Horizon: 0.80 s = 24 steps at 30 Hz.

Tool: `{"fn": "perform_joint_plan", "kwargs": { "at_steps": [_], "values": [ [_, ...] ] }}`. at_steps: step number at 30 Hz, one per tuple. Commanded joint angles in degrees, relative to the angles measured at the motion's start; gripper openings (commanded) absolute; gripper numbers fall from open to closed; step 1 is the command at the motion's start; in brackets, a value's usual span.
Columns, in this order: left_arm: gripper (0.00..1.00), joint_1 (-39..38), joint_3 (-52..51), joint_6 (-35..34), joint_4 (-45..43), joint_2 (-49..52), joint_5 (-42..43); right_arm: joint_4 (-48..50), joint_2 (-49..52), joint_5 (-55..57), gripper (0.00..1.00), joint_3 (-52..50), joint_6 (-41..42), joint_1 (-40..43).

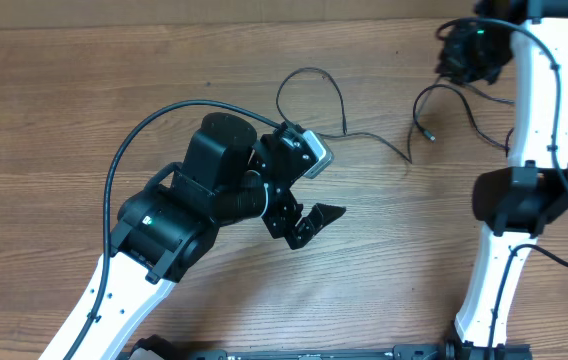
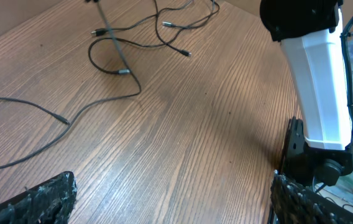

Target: Untangle cables

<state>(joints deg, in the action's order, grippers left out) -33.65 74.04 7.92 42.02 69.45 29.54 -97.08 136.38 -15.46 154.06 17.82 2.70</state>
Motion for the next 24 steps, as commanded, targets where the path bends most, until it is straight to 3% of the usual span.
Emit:
{"fn": "perform_joint_plan", "kwargs": {
  "at_steps": [1, 7, 18, 21, 24],
  "values": [
    [1.00, 0.26, 1.01, 0.68, -0.20, 0.20, -0.13, 0.09, -0.83, 0.46, 0.04, -0.68, -2.03, -4.76],
    [1.00, 0.26, 1.01, 0.68, -0.20, 0.20, -0.13, 3.15, -0.81, 3.98, 0.04, -3.74, -2.05, -14.23],
    [1.00, 0.26, 1.01, 0.68, -0.20, 0.20, -0.13, 17.40, -0.81, 9.20, 0.04, -16.48, -2.08, -29.33],
    [1.00, 0.26, 1.01, 0.68, -0.20, 0.20, -0.13, 19.10, -0.81, 9.40, 0.21, -18.84, -2.43, -31.19],
    [0.99, 0.26, 1.01, 0.68, -0.22, 0.20, -0.13, 19.43, -0.81, 9.51, 0.64, -20.24, -4.90, -32.04]
  ]
}}
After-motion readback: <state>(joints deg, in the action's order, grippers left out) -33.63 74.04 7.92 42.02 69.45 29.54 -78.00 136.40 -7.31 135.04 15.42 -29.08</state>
